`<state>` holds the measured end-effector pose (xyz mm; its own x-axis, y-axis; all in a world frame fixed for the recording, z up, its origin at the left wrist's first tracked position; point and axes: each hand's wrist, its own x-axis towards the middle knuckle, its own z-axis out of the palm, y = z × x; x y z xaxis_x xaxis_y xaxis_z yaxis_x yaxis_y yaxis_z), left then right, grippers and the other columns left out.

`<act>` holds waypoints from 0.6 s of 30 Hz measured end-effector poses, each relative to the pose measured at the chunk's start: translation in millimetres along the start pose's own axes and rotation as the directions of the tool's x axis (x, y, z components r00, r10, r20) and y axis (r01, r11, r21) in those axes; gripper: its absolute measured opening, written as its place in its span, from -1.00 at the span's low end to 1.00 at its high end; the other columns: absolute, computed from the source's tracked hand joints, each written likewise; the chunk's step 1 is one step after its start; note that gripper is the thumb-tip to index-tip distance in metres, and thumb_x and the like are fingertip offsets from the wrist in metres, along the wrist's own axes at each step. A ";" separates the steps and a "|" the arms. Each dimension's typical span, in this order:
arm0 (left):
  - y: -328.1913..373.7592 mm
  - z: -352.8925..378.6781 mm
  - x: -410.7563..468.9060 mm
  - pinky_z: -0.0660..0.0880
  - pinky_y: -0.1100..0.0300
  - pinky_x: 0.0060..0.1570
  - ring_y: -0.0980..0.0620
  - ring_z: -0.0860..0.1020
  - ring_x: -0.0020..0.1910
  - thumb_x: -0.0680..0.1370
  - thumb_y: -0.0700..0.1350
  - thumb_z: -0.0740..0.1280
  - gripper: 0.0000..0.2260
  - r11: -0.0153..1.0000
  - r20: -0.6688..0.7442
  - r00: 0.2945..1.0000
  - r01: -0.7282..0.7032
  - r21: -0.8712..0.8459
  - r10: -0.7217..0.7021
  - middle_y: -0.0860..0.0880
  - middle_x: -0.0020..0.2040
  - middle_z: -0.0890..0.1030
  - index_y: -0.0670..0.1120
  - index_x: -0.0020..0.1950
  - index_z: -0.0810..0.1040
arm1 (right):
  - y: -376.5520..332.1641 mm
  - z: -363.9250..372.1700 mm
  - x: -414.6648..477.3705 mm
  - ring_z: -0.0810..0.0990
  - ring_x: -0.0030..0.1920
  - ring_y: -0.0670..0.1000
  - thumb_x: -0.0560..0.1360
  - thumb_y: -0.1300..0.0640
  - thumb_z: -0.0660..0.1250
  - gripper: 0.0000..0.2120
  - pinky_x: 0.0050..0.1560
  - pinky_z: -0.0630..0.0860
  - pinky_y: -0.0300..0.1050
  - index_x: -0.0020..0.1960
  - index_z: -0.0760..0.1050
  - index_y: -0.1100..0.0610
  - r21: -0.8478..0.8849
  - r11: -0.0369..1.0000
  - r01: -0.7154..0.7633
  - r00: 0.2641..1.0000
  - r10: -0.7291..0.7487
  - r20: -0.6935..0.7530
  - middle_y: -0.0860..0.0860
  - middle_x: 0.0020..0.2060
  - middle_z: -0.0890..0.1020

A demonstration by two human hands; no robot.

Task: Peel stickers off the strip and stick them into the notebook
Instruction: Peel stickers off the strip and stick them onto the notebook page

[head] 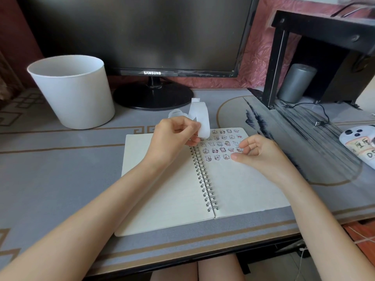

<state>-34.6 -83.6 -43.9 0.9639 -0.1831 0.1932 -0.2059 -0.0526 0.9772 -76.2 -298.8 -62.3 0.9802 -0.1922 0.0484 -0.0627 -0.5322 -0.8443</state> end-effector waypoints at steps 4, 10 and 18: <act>-0.3 0.2 -0.3 0.60 0.26 -0.21 0.13 0.59 -0.37 0.57 -0.20 0.33 -0.81 1.000 -0.001 1.000 -0.002 -0.003 0.002 -0.04 -0.35 0.61 -0.17 -0.24 0.59 | 2.0 -2.7 1.8 0.50 -0.24 -0.05 0.42 0.25 0.45 -0.80 -0.13 0.43 -0.20 -0.16 0.49 0.00 -0.020 1.000 0.014 1.000 -0.014 0.005 0.00 -0.20 0.55; -0.2 0.2 0.0 0.60 0.26 -0.23 0.12 0.59 -0.36 0.56 -0.20 0.34 -0.81 1.000 -0.001 1.000 -0.002 -0.009 0.002 -0.04 -0.35 0.59 -0.16 -0.25 0.59 | 0.4 1.7 2.3 0.48 -0.29 -0.10 0.38 0.15 0.50 -0.83 -0.16 0.43 -0.17 -0.15 0.50 0.04 -0.031 0.999 0.019 0.998 -0.021 -0.053 -0.03 -0.25 0.56; 0.1 -0.6 0.2 0.60 0.23 -0.25 0.11 0.60 -0.36 0.59 -0.20 0.28 -0.79 0.999 -0.005 1.000 -0.029 -0.020 0.029 0.09 -0.44 0.57 -0.17 -0.24 0.54 | -13.6 1.5 -1.1 0.55 -0.25 -0.04 0.47 0.11 0.39 -0.89 -0.05 0.51 -0.03 -0.18 0.50 -0.05 -0.109 0.990 0.090 0.994 -0.095 -0.045 -0.10 -0.21 0.58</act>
<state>-34.4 -83.1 -43.7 0.9585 -0.1791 0.2217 -0.2302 -0.0279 0.9727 -76.1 -290.1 -51.7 0.9723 -0.1774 0.1522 0.0053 -0.6340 -0.7733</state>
